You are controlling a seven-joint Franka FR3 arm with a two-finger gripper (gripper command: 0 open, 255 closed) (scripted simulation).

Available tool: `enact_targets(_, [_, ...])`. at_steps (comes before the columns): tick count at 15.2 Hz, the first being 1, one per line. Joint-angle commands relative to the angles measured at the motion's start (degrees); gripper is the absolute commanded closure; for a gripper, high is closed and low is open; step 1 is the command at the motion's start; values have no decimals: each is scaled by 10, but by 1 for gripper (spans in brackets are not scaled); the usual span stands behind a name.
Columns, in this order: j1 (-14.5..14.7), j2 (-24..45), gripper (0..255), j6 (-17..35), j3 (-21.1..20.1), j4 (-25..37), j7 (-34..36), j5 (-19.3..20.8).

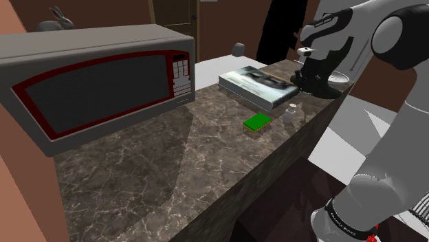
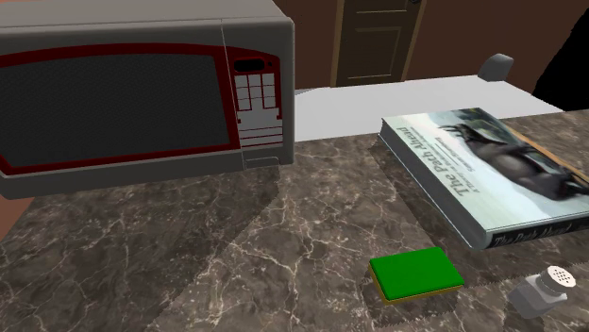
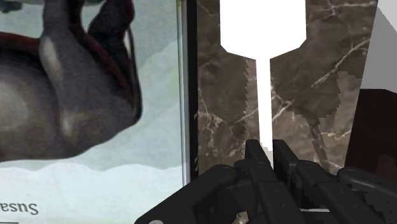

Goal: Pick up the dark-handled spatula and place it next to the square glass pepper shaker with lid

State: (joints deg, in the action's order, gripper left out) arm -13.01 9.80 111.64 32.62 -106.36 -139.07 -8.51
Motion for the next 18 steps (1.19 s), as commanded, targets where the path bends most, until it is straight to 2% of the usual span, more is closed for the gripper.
enact_targets(1, [0, 5, 255, 16, -1, -12, -3, -4])
enact_targets(15, [-9, 54, 255, 110, -11, -66, -30, -40])
enact_targets(18, [-9, 54, 255, 110, -11, -66, -30, -40])
